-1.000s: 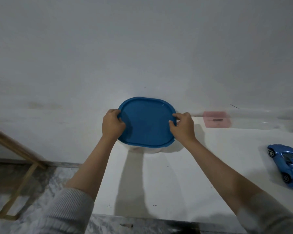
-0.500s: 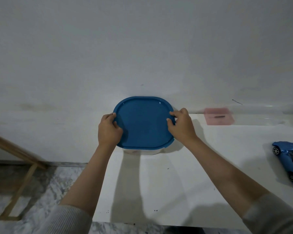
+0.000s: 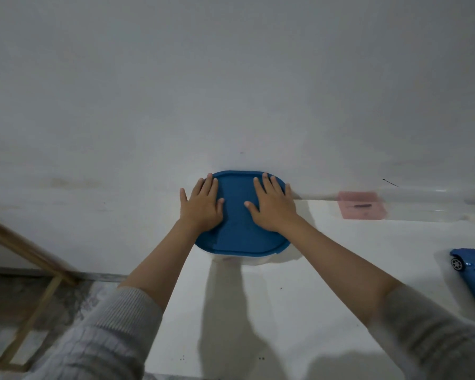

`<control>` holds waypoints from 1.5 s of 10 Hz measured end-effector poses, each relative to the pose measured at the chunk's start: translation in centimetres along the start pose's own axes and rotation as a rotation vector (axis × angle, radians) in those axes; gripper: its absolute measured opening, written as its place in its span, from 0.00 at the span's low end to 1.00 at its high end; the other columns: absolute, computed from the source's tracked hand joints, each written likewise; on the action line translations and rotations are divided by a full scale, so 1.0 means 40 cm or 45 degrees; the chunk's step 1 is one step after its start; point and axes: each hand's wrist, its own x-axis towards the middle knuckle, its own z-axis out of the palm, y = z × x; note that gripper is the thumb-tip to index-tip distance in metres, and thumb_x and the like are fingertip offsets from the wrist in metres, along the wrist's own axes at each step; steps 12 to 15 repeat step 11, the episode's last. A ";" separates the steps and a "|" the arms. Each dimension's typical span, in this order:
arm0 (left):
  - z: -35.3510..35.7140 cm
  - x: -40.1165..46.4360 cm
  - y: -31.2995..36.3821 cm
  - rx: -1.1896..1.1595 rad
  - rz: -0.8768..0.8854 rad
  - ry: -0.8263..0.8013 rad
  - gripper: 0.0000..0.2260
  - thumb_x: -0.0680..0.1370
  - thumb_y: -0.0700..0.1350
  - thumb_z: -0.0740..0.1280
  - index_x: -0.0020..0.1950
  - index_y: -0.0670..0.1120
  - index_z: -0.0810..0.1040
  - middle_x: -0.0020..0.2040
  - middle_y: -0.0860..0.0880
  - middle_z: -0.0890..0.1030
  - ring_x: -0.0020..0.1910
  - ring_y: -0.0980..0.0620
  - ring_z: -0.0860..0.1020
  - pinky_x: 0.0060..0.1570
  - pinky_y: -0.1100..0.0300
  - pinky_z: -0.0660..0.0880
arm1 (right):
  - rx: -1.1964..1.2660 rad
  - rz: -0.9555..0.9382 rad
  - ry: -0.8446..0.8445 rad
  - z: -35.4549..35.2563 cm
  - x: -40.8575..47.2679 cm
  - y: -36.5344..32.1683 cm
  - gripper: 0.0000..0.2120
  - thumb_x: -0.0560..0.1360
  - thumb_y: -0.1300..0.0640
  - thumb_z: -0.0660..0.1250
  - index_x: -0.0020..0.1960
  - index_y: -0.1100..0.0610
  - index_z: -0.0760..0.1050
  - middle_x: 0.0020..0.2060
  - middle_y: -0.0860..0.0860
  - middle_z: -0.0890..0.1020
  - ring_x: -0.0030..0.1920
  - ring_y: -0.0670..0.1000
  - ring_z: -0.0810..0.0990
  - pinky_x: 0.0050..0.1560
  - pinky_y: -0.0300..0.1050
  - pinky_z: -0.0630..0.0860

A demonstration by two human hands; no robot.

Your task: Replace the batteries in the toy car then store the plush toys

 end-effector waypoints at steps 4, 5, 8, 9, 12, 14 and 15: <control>0.033 0.018 -0.008 0.078 0.067 0.021 0.27 0.81 0.54 0.48 0.77 0.44 0.50 0.79 0.47 0.47 0.77 0.45 0.48 0.73 0.42 0.48 | -0.119 0.022 -0.094 0.034 0.016 -0.001 0.31 0.79 0.40 0.42 0.77 0.53 0.41 0.77 0.56 0.41 0.76 0.56 0.39 0.73 0.61 0.40; 0.029 0.017 -0.001 0.141 0.040 -0.005 0.27 0.81 0.55 0.45 0.77 0.45 0.47 0.79 0.48 0.45 0.77 0.46 0.46 0.73 0.42 0.44 | -0.085 0.063 -0.133 0.024 0.016 -0.021 0.31 0.80 0.42 0.43 0.77 0.55 0.40 0.76 0.58 0.40 0.76 0.57 0.40 0.74 0.59 0.41; 0.020 0.013 0.001 0.042 0.036 -0.014 0.26 0.81 0.54 0.48 0.77 0.45 0.51 0.79 0.48 0.46 0.77 0.46 0.46 0.71 0.37 0.49 | 0.137 0.217 0.012 0.041 -0.008 -0.061 0.29 0.80 0.48 0.47 0.77 0.56 0.44 0.77 0.57 0.44 0.76 0.57 0.41 0.74 0.58 0.39; 0.005 0.015 -0.010 -0.147 0.031 -0.049 0.26 0.80 0.54 0.55 0.76 0.46 0.56 0.79 0.49 0.48 0.77 0.47 0.47 0.70 0.35 0.49 | 0.218 0.223 -0.096 0.022 -0.005 -0.054 0.30 0.80 0.47 0.49 0.77 0.56 0.44 0.77 0.57 0.42 0.76 0.56 0.39 0.74 0.56 0.38; -0.091 -0.002 -0.036 -0.854 -0.130 0.246 0.22 0.80 0.50 0.61 0.73 0.48 0.63 0.75 0.48 0.64 0.75 0.49 0.58 0.73 0.44 0.55 | 1.353 0.342 0.600 -0.170 -0.077 -0.030 0.14 0.77 0.56 0.64 0.63 0.55 0.73 0.60 0.47 0.77 0.63 0.47 0.75 0.64 0.43 0.71; -0.091 -0.002 -0.036 -0.854 -0.130 0.246 0.22 0.80 0.50 0.61 0.73 0.48 0.63 0.75 0.48 0.64 0.75 0.49 0.58 0.73 0.44 0.55 | 1.353 0.342 0.600 -0.170 -0.077 -0.030 0.14 0.77 0.56 0.64 0.63 0.55 0.73 0.60 0.47 0.77 0.63 0.47 0.75 0.64 0.43 0.71; -0.091 -0.002 -0.036 -0.854 -0.130 0.246 0.22 0.80 0.50 0.61 0.73 0.48 0.63 0.75 0.48 0.64 0.75 0.49 0.58 0.73 0.44 0.55 | 1.353 0.342 0.600 -0.170 -0.077 -0.030 0.14 0.77 0.56 0.64 0.63 0.55 0.73 0.60 0.47 0.77 0.63 0.47 0.75 0.64 0.43 0.71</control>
